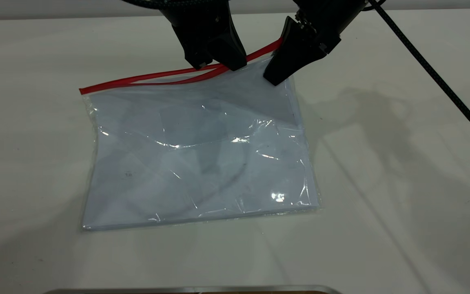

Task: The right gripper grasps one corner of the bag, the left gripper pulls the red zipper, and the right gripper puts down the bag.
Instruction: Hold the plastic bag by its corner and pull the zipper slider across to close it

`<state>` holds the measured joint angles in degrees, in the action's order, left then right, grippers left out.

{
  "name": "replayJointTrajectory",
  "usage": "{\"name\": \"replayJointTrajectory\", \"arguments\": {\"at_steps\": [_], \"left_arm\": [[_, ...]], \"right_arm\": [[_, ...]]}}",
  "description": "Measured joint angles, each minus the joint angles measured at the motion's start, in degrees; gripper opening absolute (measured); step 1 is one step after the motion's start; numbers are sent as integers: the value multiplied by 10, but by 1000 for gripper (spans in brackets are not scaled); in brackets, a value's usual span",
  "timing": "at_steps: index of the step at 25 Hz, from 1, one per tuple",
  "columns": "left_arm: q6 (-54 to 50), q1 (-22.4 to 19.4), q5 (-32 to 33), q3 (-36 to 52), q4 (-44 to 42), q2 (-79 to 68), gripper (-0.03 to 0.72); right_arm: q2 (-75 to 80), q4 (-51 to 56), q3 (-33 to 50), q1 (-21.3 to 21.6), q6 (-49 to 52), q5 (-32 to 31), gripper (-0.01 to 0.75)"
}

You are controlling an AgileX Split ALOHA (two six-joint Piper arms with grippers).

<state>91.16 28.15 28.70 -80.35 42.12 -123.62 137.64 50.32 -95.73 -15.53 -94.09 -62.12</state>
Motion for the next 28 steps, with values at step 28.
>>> {"name": "replayJointTrajectory", "arguments": {"at_steps": [28], "left_arm": [[-117,-121,80,-1,-160,0,54]], "right_arm": [[0,29,0,172,100,5,70]]}}
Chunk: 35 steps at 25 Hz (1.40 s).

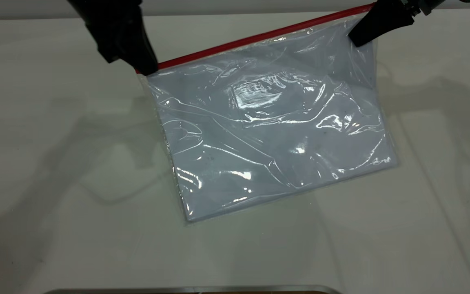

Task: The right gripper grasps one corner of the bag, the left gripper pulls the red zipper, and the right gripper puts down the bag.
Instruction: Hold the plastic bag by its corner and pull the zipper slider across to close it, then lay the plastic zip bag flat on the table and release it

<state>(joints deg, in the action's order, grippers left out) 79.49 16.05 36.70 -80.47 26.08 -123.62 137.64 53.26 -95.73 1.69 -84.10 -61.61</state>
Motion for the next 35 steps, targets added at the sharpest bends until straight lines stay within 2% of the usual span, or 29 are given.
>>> {"name": "replayJointTrajectory", "arguments": {"at_steps": [2,4,7,10,13,16,18,22,25,29,35], "left_arm": [[-2,-1,1,0,0,0,62],[-7,-1,3,0,1,0,80],[-55,-1,4,0,10,1,151],[-129,-1,-4,0,8,11,280],[-238,-1,-11,-2,-15,46,429],[-376,-1,3,-15,-68,95,533],[-481,-1,35,-31,-121,132,570],[-694,-1,130,-60,-231,222,582],[-795,-1,206,-62,-314,293,585],[-846,-1,299,-62,-391,372,586],[-853,-1,302,-63,-394,463,586]], "right_arm": [[0,3,0,0,2,7,114],[0,4,0,0,4,11,193],[-1,5,0,1,7,18,370],[-14,0,0,1,29,35,555],[-51,-29,-9,1,74,64,643],[-112,-77,-37,1,141,60,652],[-164,-110,-59,1,192,42,642],[-272,-158,-94,1,292,-5,599],[-354,-176,-100,1,344,-32,583],[-445,-179,-102,1,441,-74,578],[-526,-184,-96,1,533,-92,578]]}}
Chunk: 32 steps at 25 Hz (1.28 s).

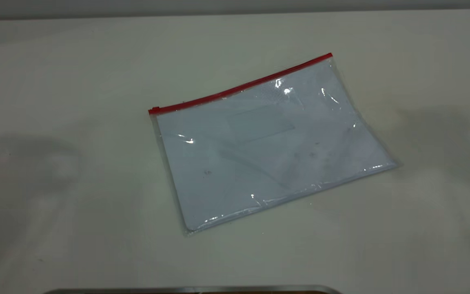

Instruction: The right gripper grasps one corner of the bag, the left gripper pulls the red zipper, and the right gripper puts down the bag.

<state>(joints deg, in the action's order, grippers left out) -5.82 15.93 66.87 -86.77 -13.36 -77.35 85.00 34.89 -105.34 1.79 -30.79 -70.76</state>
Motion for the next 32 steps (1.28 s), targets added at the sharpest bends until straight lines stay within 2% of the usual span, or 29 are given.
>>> {"name": "replayJointTrajectory", "arguments": {"at_steps": [4,9,19,24,32], "left_arm": [[3,0,0,3,48,60,586],[3,0,0,41,97,153,586],[3,0,0,299,121,383,586],[3,0,0,397,122,475,586],[3,0,0,489,122,597,586]], "right_arm": [[-60,-2,37,0,26,0,578],[-168,-12,168,0,31,0,578],[-405,-30,494,0,32,0,578],[-498,-73,584,0,29,0,578],[-650,-125,698,0,41,6,578]]}}
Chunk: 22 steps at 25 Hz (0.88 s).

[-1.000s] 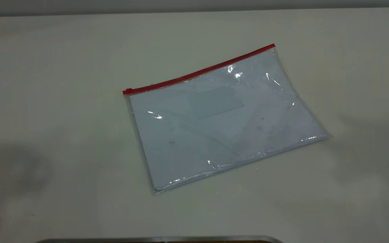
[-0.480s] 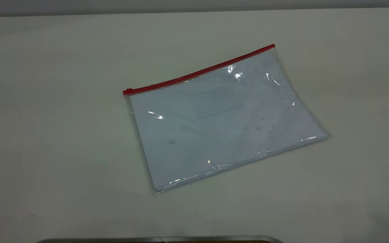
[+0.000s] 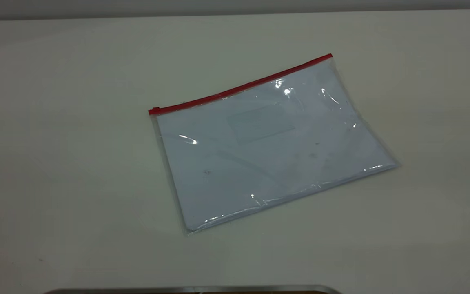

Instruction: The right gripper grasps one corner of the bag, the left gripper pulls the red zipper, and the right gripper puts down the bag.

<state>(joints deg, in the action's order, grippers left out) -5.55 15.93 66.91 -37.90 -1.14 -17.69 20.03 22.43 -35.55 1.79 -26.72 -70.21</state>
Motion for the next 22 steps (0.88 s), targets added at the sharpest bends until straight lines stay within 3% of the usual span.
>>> {"name": "replayJointTrajectory", "arguments": {"at_steps": [8,22], "left_arm": [[43,0,0,24,0,35,586],[55,0,-22,101,2,35,586]], "right_arm": [[-97,-75,73,0,33,32,578],[-134,-87,78,0,57,41,578]]}}
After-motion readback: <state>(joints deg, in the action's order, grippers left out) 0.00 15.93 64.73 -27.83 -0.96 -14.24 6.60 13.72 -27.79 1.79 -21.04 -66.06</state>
